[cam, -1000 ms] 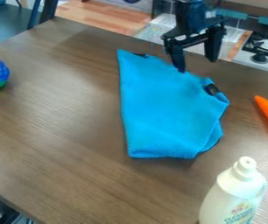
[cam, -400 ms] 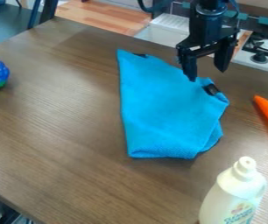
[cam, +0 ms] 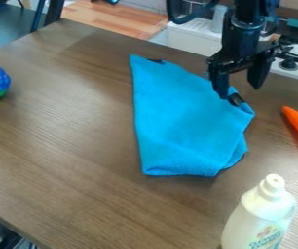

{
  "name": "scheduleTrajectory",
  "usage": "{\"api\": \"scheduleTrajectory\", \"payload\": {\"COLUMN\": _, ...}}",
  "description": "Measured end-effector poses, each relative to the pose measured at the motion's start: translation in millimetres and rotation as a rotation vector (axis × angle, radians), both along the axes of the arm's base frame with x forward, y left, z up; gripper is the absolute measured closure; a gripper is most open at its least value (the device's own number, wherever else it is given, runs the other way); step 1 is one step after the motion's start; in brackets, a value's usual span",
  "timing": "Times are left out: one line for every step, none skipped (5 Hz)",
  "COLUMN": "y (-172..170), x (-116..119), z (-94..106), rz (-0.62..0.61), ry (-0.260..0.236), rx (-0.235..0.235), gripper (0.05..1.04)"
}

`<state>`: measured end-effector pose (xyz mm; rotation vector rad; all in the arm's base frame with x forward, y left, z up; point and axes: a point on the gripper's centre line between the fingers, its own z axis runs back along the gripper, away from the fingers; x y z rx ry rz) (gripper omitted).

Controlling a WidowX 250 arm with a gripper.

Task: Déplier le tissu de haut droite vers le bas gauche

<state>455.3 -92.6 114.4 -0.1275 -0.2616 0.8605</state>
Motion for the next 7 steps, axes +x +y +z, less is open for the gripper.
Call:
{"api": "scheduleTrajectory", "payload": {"y": -0.5, "x": 0.7, "z": -4.0, "rz": 0.021, "ry": 0.003, "rx": 0.001, "gripper": 0.083}}
{"api": "scheduleTrajectory", "payload": {"y": -8.0, "x": 0.6, "z": -7.8, "rz": 0.016, "ry": 0.000, "rx": 0.009, "gripper": 0.083}}
{"api": "scheduleTrajectory", "payload": {"y": -9.3, "x": 1.3, "z": -9.2, "rz": 0.014, "ry": -0.008, "rx": 0.014, "gripper": 0.133}}
{"api": "scheduleTrajectory", "payload": {"y": -8.4, "x": -0.8, "z": -15.2, "rz": 0.012, "ry": 0.000, "rx": 0.019, "gripper": 0.385}}
{"api": "scheduleTrajectory", "payload": {"y": -7.1, "x": -2.2, "z": -20.3, "rz": 0.009, "ry": 0.001, "rx": 0.026, "gripper": 0.706}}
{"api": "scheduleTrajectory", "payload": {"y": -7.2, "x": -2.4, "z": -24.2, "rz": 0.005, "ry": -0.003, "rx": 0.025, "gripper": 0.930}}
{"api": "scheduleTrajectory", "payload": {"y": -8.5, "x": -4.9, "z": -24.8, "rz": -0.010, "ry": 0.017, "rx": 0.009, "gripper": 1.020}}
